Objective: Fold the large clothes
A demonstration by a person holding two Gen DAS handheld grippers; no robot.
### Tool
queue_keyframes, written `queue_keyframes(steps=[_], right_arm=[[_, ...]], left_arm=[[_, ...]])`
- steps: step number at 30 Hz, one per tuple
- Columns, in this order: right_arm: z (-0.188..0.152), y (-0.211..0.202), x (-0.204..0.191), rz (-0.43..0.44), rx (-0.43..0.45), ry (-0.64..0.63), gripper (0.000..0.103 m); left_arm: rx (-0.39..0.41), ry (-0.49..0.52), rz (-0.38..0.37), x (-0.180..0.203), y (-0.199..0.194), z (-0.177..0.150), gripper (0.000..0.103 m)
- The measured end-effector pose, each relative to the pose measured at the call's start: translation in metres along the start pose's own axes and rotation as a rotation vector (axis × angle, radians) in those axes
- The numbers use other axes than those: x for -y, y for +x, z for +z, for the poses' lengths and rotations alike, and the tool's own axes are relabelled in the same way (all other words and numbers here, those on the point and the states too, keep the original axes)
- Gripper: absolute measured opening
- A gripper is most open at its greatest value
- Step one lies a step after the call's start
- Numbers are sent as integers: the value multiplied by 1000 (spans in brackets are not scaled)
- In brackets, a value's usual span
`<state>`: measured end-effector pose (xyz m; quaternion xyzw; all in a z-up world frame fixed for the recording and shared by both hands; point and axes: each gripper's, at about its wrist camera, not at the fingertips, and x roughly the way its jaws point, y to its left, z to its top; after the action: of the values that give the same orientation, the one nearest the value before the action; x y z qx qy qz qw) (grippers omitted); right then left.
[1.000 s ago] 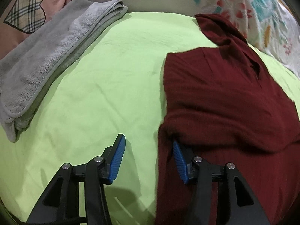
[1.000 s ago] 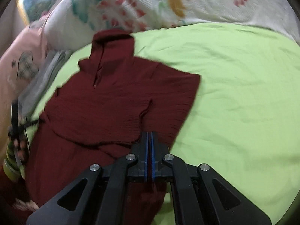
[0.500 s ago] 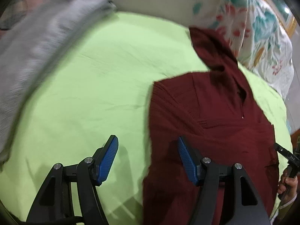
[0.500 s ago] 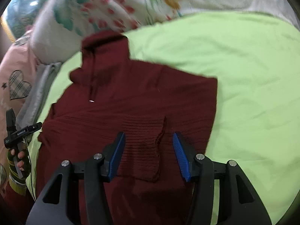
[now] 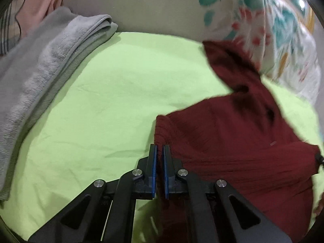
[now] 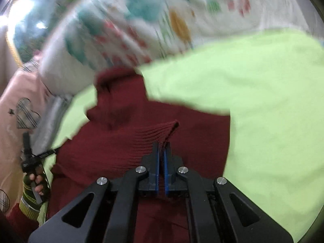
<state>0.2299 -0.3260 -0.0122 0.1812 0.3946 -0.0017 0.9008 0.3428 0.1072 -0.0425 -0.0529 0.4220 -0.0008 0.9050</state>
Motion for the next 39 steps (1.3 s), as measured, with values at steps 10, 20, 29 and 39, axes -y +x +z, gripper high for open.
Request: queue_keyframes(steps=[10, 20, 29, 39], right_arm=[[-22, -6, 4, -64, -47, 44, 42], [-19, -6, 14, -54, -49, 104, 54], [-22, 17, -7, -38, -128, 1, 41], [-12, -1, 31, -173, -159, 123, 5]], left_arm=[[-24, 81, -90, 1, -46, -43, 42], [-57, 282, 4, 19, -54, -77, 19], [-85, 243, -7, 13, -53, -77, 22], [-100, 195, -20, -1, -55, -79, 32]])
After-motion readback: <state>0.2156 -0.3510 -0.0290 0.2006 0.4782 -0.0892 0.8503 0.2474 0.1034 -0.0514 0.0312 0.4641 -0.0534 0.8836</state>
